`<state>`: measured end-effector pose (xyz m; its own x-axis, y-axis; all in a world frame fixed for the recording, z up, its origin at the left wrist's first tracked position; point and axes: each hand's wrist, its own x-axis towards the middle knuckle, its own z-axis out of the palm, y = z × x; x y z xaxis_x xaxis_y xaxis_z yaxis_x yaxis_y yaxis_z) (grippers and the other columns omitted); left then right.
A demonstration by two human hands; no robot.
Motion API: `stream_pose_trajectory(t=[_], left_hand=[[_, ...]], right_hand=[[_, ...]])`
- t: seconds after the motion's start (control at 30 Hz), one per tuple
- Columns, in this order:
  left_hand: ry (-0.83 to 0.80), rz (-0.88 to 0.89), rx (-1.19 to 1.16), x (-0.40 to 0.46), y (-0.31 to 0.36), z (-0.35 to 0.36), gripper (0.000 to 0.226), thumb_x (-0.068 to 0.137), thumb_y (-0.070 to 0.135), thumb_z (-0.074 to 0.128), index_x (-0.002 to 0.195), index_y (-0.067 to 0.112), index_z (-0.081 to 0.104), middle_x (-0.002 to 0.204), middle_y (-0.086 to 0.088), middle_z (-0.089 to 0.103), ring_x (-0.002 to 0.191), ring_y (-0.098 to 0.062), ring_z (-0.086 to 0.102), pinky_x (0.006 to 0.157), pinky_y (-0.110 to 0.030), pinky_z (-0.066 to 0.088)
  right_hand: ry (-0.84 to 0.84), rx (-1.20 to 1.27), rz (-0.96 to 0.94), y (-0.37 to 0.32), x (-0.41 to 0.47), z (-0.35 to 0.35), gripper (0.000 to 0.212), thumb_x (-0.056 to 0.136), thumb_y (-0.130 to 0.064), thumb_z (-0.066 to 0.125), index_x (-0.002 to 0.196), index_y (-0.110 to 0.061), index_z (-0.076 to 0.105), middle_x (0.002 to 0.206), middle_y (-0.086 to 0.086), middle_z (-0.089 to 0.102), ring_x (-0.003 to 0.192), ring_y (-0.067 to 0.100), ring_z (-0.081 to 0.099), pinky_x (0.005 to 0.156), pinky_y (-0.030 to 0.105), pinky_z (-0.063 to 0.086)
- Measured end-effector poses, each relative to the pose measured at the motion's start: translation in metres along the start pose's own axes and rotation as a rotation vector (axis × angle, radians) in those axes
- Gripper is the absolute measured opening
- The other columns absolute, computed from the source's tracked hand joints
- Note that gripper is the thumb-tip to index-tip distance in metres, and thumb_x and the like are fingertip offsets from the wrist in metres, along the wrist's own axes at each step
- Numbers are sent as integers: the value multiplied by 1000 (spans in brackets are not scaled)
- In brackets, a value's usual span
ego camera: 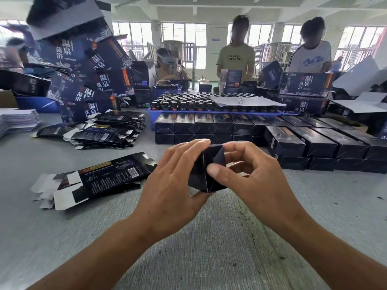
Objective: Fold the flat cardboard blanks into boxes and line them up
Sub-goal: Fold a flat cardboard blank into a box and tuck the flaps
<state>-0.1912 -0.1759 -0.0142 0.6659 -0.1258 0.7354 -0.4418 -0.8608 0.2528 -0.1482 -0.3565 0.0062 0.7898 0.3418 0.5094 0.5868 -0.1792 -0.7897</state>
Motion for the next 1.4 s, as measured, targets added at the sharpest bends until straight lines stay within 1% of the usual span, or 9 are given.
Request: stream_pose_trajectory(t=[0.1, 0.3, 0.47, 0.57, 0.67, 0.87, 1.0, 1.2, 1.4], left_hand=[[-40, 113, 49, 0, -1, 4, 84, 82, 29, 76, 153, 18, 33, 157, 9, 36, 147, -12, 31, 117, -21, 28], [50, 57, 63, -1, -3, 5, 85, 80, 15, 78, 152, 17, 33, 161, -3, 29, 149, -20, 26, 115, -48, 36], [117, -453, -426, 4, -5, -4, 73, 86, 57, 60, 150, 39, 29, 142, 14, 50, 124, 7, 49, 100, -22, 44], [71, -586, -739, 8, -12, -6, 79, 82, 55, 61, 152, 40, 29, 121, 14, 70, 108, 5, 64, 84, -15, 51], [71, -528, -787, 8, -13, -6, 72, 83, 45, 65, 148, 44, 33, 110, 20, 72, 102, 0, 69, 79, -15, 56], [-22, -420, -758, 2, -7, -3, 72, 93, 21, 65, 130, 75, 33, 122, 17, 63, 105, -5, 68, 76, -10, 52], [-80, -376, -748, 2, -6, -3, 69, 96, 17, 63, 135, 68, 37, 119, 25, 58, 111, -1, 62, 81, -11, 52], [12, -369, -786, 4, -7, -5, 38, 86, 43, 64, 122, 56, 60, 117, 27, 63, 111, -2, 64, 80, -11, 52], [20, -357, -781, 2, -8, -4, 30, 90, 39, 61, 119, 46, 64, 125, 9, 67, 113, -12, 66, 83, -16, 53]], right_hand=[[-35, -98, 48, 0, -3, 4, 78, 64, -76, 69, 133, -49, 43, 105, -25, 65, 93, -7, 66, 70, 13, 56], [54, 112, 236, 13, 9, -1, 66, 63, -38, 70, 127, -35, 52, 97, -5, 72, 84, 8, 71, 66, 22, 56], [-134, 309, 352, 24, 13, -5, 45, 68, -10, 77, 111, -18, 63, 96, -3, 77, 89, 14, 74, 75, 27, 55], [-325, 162, 346, 24, 8, -1, 51, 68, -20, 79, 117, -22, 63, 103, -10, 76, 97, 5, 72, 82, 23, 51], [-356, 110, 300, 21, 6, 3, 42, 81, -33, 81, 119, -30, 63, 105, -21, 74, 98, -5, 69, 72, 10, 51], [20, 216, 86, 14, 12, -7, 43, 87, -33, 71, 121, -53, 54, 110, -32, 67, 99, -15, 64, 68, 2, 48], [21, 153, -11, 13, 11, -8, 45, 97, -22, 64, 135, -45, 56, 117, -30, 66, 107, -9, 63, 76, 3, 48], [-56, 68, -51, 11, 7, -7, 39, 94, -40, 62, 128, -57, 57, 129, -21, 63, 116, -6, 60, 86, 8, 51], [-61, 132, -60, 11, 9, -6, 37, 90, -46, 58, 126, -45, 64, 128, -25, 60, 118, -2, 60, 89, 11, 51]])
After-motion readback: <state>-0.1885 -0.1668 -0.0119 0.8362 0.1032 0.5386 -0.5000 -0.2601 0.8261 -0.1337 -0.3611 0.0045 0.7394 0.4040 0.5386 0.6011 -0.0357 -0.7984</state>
